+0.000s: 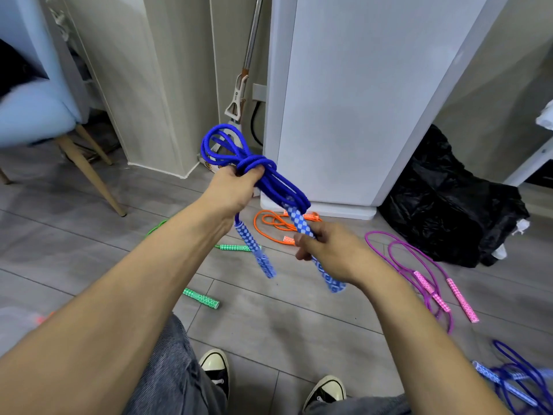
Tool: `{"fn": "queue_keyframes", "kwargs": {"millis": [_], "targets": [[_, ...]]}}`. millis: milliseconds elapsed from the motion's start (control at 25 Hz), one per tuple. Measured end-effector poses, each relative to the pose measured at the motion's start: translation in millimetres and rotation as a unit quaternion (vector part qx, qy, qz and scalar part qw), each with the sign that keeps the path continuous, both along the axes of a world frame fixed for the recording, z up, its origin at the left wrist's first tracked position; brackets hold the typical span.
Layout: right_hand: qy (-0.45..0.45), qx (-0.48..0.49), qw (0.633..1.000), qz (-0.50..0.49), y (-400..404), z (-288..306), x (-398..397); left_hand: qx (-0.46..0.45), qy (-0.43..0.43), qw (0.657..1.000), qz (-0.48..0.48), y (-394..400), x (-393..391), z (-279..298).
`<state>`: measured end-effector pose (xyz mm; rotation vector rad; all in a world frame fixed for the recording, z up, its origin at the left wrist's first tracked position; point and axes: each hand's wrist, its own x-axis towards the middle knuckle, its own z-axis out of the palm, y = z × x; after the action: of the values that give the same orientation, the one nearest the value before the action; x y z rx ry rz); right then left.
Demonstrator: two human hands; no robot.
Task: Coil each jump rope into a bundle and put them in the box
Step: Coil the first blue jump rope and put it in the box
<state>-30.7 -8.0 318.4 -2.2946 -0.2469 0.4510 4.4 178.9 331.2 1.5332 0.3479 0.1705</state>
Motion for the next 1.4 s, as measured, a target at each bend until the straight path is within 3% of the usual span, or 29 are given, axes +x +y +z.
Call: {"fn": "queue_keyframes", "kwargs": {"millis": [80, 280, 440, 600, 760, 880, 1000, 1120, 1200, 1280, 1400], "targets": [[0.011, -0.046, 0.998, 0.042, -4, 0, 0, -0.005, 0.015, 1.0, 0.01, 4, 1, -4], [0.052, -0.047, 0.994, 0.087, -7, 5, -4, -0.195, 0.055, 0.979, 0.023, 10, 2, -1], [0.075, -0.123, 0.985, 0.097, -18, 2, -1, -0.24, 0.045, 0.969, 0.033, 12, 1, 1], [-0.066, -0.2, 0.978, 0.018, -16, 0, 3, -0.274, 0.014, 0.962, -0.014, -2, -2, 1], [-0.136, -0.063, 0.981, -0.123, -7, -4, 8, -0.306, 0.041, 0.947, -0.094, -13, -8, 6], [-0.047, 0.112, 0.99, -0.071, 7, -9, 9, -0.322, 0.057, 0.936, -0.133, -12, -11, 7], [-0.057, 0.162, 0.982, -0.078, 21, -9, 8, -0.302, 0.066, 0.942, -0.13, -11, -11, 8], [-0.086, 0.102, 0.989, -0.057, 19, -3, 5, -0.272, 0.084, 0.95, -0.129, -1, -10, 7], [-0.117, -0.006, 0.993, -0.004, 10, -1, 2, -0.275, 0.106, 0.941, -0.165, 5, -11, 7], [-0.2, -0.124, 0.971, 0.036, 4, -1, -2, -0.25, 0.129, 0.939, -0.199, 5, -11, 8], [-0.333, -0.228, 0.911, 0.086, 4, 0, -2, -0.202, 0.171, 0.947, -0.182, 0, -10, 3]]}}
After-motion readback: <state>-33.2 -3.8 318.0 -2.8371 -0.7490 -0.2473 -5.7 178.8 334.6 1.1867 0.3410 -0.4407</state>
